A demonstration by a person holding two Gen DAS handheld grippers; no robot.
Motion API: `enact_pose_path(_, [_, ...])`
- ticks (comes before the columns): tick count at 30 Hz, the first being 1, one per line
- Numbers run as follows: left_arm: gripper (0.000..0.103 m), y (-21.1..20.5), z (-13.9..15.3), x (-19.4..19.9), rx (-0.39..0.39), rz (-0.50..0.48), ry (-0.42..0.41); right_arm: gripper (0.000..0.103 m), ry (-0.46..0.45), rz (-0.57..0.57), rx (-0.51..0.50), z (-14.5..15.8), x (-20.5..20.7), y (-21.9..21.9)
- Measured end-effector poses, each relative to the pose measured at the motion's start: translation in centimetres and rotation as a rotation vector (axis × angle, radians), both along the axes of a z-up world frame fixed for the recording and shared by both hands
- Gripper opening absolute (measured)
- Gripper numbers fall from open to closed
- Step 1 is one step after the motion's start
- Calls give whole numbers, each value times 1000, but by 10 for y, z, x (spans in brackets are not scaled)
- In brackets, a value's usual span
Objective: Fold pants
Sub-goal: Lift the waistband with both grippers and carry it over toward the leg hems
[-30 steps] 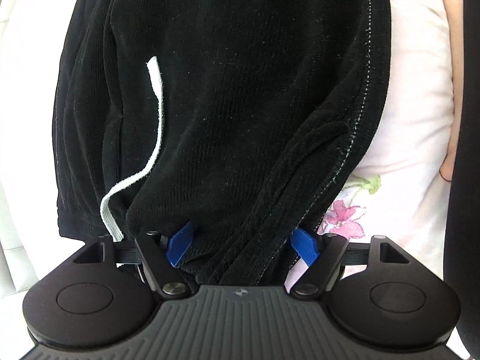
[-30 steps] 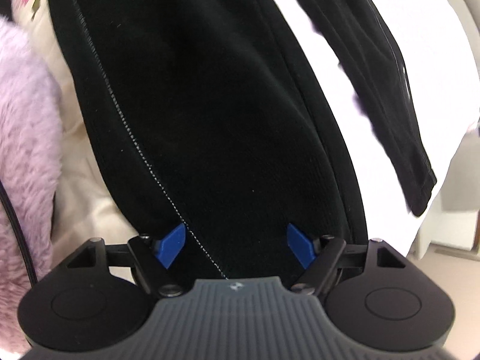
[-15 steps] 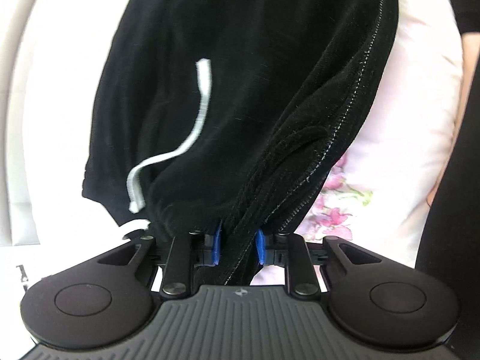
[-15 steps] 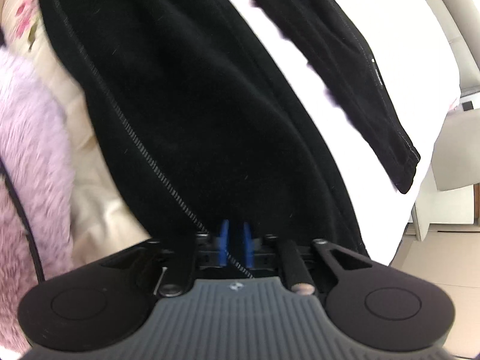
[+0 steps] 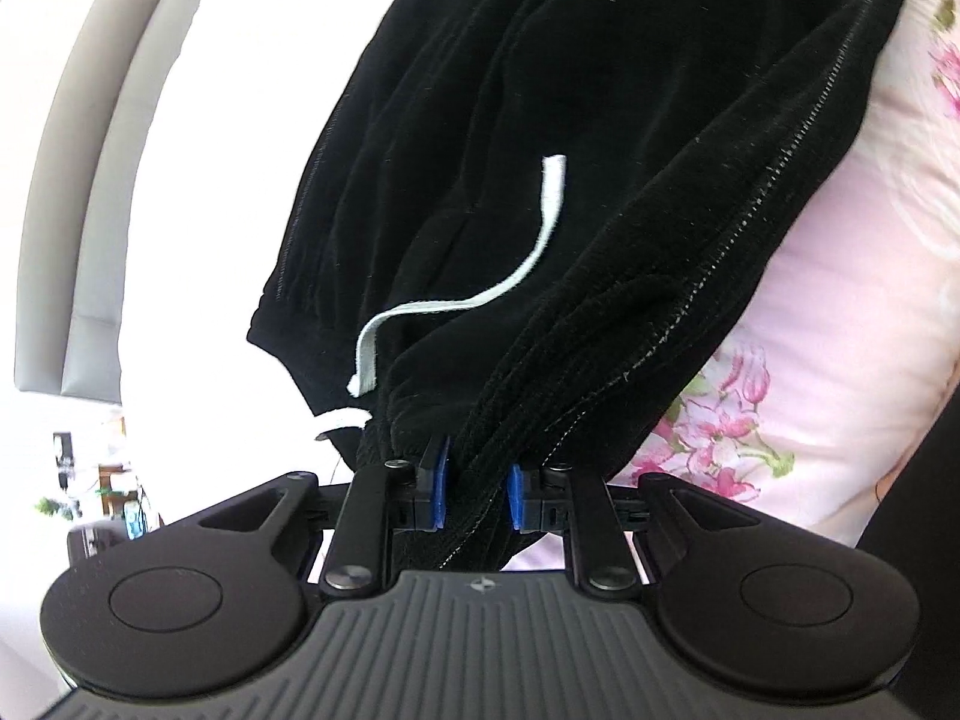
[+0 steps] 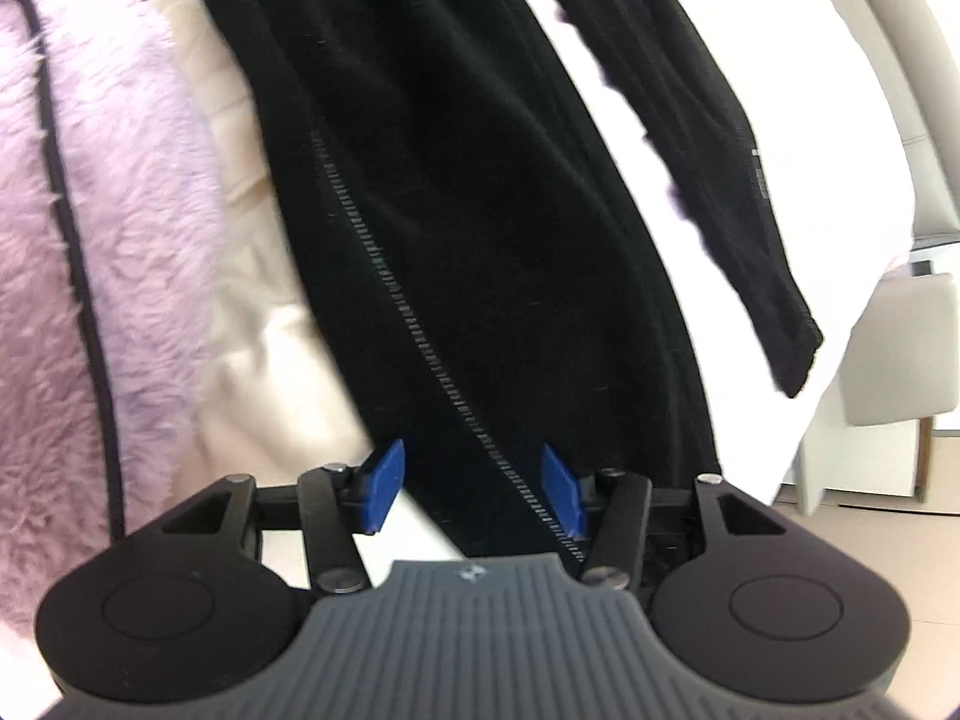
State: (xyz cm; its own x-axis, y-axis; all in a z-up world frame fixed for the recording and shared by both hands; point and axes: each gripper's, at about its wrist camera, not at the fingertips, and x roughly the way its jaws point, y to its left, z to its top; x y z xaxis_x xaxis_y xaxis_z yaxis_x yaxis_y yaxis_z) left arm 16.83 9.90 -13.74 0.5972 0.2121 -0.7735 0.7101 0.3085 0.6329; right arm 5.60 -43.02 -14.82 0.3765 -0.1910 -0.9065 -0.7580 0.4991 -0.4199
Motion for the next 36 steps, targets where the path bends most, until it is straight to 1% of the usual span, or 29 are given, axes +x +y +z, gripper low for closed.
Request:
enact_pose_path(2, [21, 0, 3, 1, 0, 13, -6, 49, 26, 40, -20, -6, -7, 1])
enact_pose_path(4, [21, -1, 6, -1, 1, 24, -13, 49, 18, 74, -58, -14, -12, 2])
enact_pose_path(7, [21, -4, 7, -3, 13, 33, -23, 49, 27, 68, -62, -22, -7, 2])
enact_pose_path(8, [21, -5, 6, -3, 18, 32, -26, 45, 35, 54, -63, -23, -4, 1])
enact_pose_path(9, [21, -6, 6, -4, 23, 31, -29, 38, 42, 40, -62, -24, 0, 2])
enact_pose_path(10, [21, -6, 7, -4, 24, 30, -32, 18, 31, 32, -70, -22, 1, 2])
enact_pose_path(11, [21, -7, 7, -5, 23, 33, -35, 14, 7, 33, -79, -21, 4, 1])
enact_pose_path(13, [21, -5, 9, -4, 13, 42, -40, 10, -18, 13, -53, -12, 0, -2])
enact_pose_path(15, [21, -4, 11, -1, 1, 56, -46, 8, -66, 5, -35, 2, -4, -4])
enact_pose_path(17, [21, -1, 15, 0, -10, 65, -56, 7, -132, -27, -9, 22, -14, -7])
enact_pose_path(20, [20, 1, 24, 7, -42, 96, -84, 7, -219, -101, 30, 48, -9, -12])
enact_pose_path(22, [20, 3, 34, 14, -69, 121, -107, 6, -261, -115, 23, 62, -2, -11])
enact_pose_path(23, [20, 3, 39, 19, -82, 134, -120, 6, -287, -111, 14, 68, 5, -10])
enact_pose_path(26, [20, 4, 53, 35, -106, 160, -157, 5, -355, -119, -6, 78, 43, -12])
enact_pose_path(29, [19, 3, 66, 55, -136, 187, -202, 5, -424, -155, -29, 89, 76, -13])
enact_pose_path(33, [19, 1, 79, 92, -189, 247, -259, 5, -471, -201, -58, 98, 112, -13])
enact_pose_path(36, [19, -7, 80, 124, -194, 283, -291, 4, -492, -214, -93, 94, 142, -11])
